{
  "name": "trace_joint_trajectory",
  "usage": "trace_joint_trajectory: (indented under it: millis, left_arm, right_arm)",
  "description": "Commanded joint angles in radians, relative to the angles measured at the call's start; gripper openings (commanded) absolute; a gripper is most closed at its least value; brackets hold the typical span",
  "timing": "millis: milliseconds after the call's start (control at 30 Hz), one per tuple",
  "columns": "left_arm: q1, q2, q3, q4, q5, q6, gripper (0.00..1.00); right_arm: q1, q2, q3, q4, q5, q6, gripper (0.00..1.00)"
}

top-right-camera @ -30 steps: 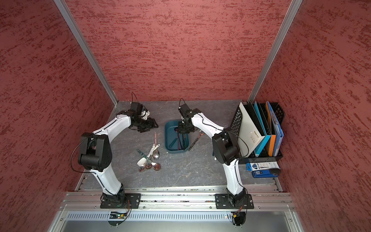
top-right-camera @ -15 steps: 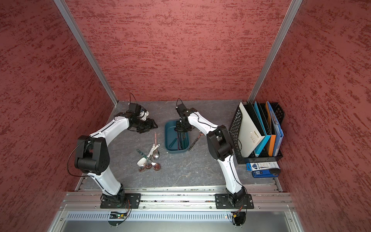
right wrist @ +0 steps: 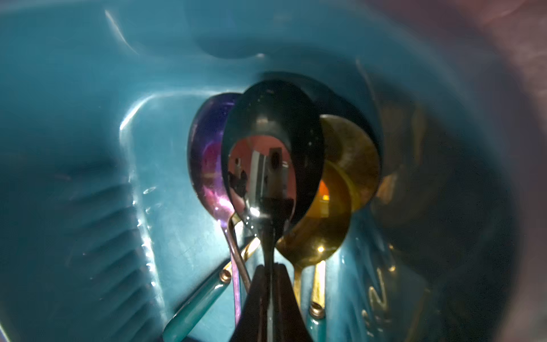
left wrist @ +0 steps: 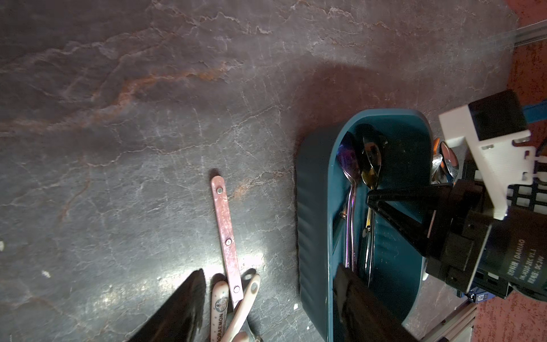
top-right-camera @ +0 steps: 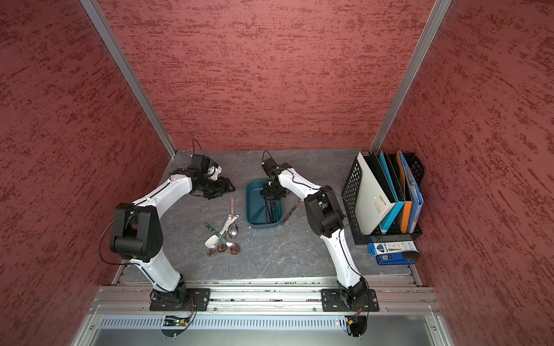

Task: Put the spoon into the storage box
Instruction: Place the spoon in the storage box.

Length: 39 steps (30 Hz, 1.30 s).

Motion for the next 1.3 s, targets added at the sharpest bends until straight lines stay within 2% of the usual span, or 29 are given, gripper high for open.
trace_joint_trajectory:
  millis: [0,67,167,367,633,833,1000,1267]
  left_arm:
    - [0.0,-0.009,0.02,0.001,0.007,0.008,0.73]
    - [-0.005,-0.004,0.03,-0.004,0.003,0.01,0.73]
    - [-0.015,0.006,0.051,-0.016,-0.01,0.017,0.73]
    - [-0.041,0.044,0.113,-0.044,-0.035,0.043,0.73]
    - [-0.073,0.098,0.198,-0.077,-0.052,0.068,0.73]
    - [-0.091,0.103,0.21,-0.087,-0.078,0.074,0.73]
    - [-0.095,0.092,0.195,-0.088,-0.088,0.074,0.73]
    - [-0.077,0.057,0.154,-0.09,-0.097,0.074,0.74]
  right_arm:
    - [-0.005,0.001,-0.021,-0.007,0.046,0.014,0.06]
    - [-0.005,-0.005,-0.031,0.008,0.041,0.018,0.11]
    - [-0.003,-0.023,-0.025,0.0,0.046,0.017,0.23]
    - [-0.003,-0.132,-0.064,-0.037,0.091,0.004,0.33]
    - [-0.028,-0.322,-0.2,-0.093,0.188,0.034,0.38]
    - [-0.071,-0.385,-0.295,-0.096,0.215,0.089,0.4]
    - [-0.107,-0.36,-0.353,-0.06,0.184,0.16,0.42]
    - [-0.109,-0.259,-0.33,-0.046,0.193,0.223,0.43]
